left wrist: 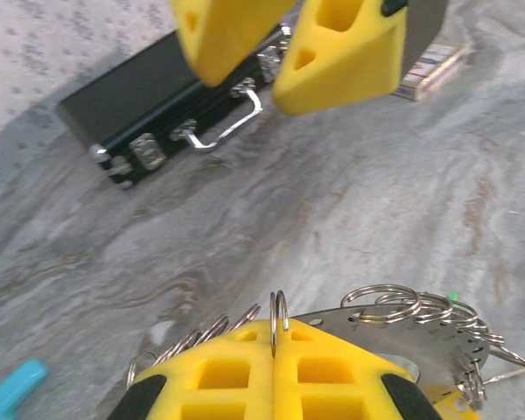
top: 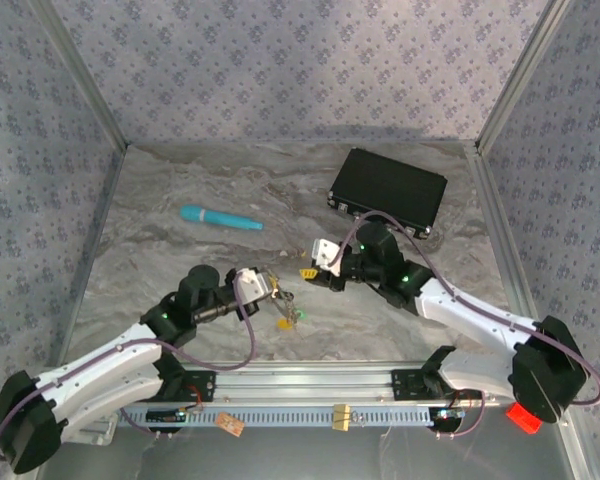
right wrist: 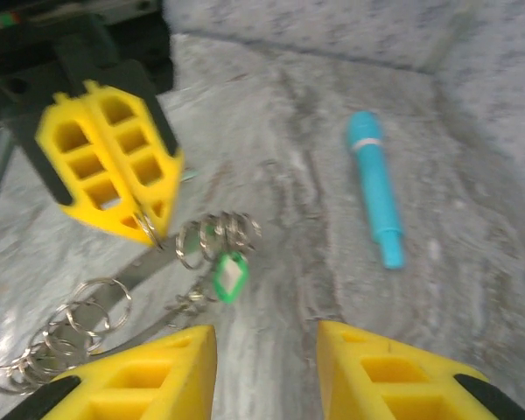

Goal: Put the keys on the keyring

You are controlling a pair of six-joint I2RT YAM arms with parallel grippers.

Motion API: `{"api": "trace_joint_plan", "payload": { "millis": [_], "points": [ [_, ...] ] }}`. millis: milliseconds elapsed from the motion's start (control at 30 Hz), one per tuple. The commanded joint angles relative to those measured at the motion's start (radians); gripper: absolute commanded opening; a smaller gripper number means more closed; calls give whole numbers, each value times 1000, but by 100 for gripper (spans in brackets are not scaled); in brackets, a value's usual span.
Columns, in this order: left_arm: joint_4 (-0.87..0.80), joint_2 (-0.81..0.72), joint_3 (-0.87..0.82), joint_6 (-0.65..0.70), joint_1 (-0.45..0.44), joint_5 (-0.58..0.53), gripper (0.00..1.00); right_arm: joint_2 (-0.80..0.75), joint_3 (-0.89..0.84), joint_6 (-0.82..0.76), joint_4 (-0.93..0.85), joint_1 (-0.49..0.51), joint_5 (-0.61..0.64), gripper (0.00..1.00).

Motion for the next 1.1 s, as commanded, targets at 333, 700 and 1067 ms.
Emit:
{"api": "trace_joint_plan", "payload": {
  "millis": [333,700,1067],
  "points": [
    [-182,-38,229,-52,202,-388,0,106,168,604,-140,7,317,46],
    [-308,6,317,-194,492,-496,0,528,417,804,-216,186,199,45],
    [-284,5,291,-313,586,-595,0,956,846,892,-384,300,37,50]
  ]
}}
